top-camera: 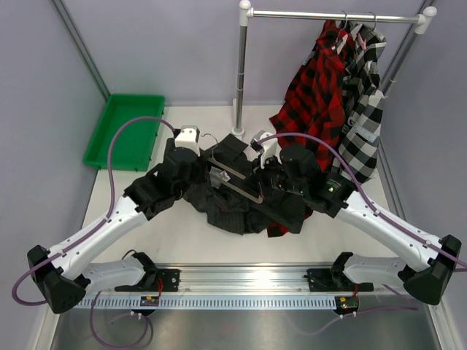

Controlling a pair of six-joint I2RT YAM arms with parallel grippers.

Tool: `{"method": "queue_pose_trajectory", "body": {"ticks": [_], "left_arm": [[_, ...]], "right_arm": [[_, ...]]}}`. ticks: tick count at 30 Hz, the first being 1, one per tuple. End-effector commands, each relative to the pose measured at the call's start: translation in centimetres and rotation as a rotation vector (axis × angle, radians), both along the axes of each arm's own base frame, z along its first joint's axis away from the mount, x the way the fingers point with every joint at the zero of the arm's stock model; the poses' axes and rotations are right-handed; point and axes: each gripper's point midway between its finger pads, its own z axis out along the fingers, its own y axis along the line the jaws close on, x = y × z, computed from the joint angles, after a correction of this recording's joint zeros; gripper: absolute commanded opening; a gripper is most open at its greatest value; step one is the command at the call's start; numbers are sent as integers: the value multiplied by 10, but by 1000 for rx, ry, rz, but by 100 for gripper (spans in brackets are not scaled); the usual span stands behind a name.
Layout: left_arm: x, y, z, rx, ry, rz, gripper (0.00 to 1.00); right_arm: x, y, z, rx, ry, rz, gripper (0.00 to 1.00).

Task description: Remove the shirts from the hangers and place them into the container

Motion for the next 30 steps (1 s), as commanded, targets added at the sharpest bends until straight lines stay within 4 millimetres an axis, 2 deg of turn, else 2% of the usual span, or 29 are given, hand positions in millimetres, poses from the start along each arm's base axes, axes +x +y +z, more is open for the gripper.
{"method": "queue_pose_trajectory", "body": {"ticks": [1, 11, 20, 30], "left_arm": [[16, 10, 21, -7, -77, 103, 0], [26, 25, 20, 35, -104, 214, 0], [36, 35, 26, 83, -141, 283, 0], [48, 33, 17, 132, -126, 304, 0]], "right_arm": [[-3, 3, 33, 106, -74, 6, 0], [-18, -10, 32, 121, -67, 9, 0], [-35, -29, 18, 101, -39, 3, 0], [-50, -58, 6, 70, -17, -43, 0]]}}
